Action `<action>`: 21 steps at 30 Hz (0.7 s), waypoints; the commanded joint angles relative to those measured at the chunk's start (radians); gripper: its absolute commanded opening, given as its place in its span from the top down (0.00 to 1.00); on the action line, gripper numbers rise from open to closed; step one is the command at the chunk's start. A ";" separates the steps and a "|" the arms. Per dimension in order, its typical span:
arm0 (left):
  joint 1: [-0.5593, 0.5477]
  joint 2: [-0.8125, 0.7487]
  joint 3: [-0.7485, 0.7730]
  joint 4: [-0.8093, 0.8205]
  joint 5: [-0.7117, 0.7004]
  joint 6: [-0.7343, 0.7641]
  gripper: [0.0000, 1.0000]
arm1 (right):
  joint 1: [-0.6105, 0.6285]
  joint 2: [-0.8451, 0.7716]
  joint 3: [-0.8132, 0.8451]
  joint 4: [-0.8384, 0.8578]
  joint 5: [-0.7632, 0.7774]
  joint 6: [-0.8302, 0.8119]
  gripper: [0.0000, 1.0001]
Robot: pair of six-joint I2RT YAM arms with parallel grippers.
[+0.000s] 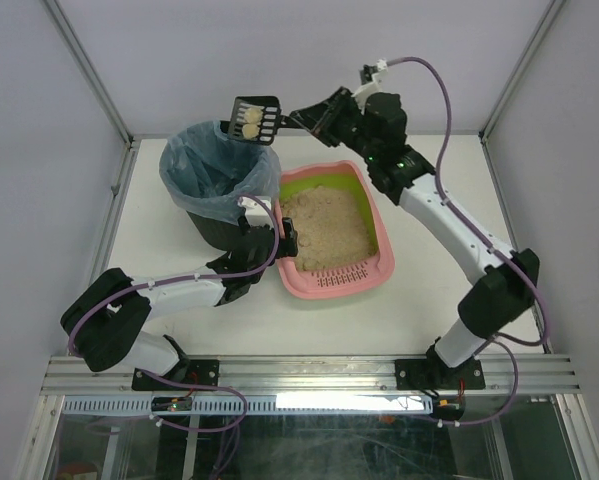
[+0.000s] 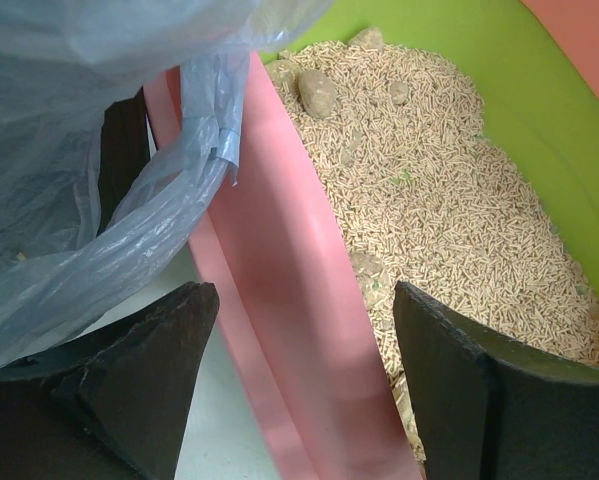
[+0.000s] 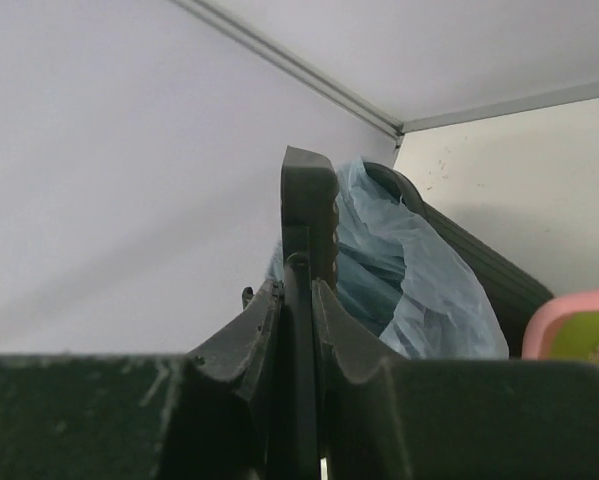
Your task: Clean the litter box
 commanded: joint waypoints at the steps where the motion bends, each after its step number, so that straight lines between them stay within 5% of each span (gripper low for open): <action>1: 0.006 -0.010 0.005 0.071 0.006 -0.002 0.25 | 0.078 0.108 0.207 -0.010 -0.002 -0.308 1.00; 9: 0.006 -0.003 0.015 0.066 0.011 -0.001 0.25 | 0.235 0.204 0.379 -0.036 0.050 -0.850 1.00; 21: 0.006 -0.003 0.022 0.059 0.013 0.001 0.25 | 0.319 0.175 0.311 0.082 0.129 -1.190 1.00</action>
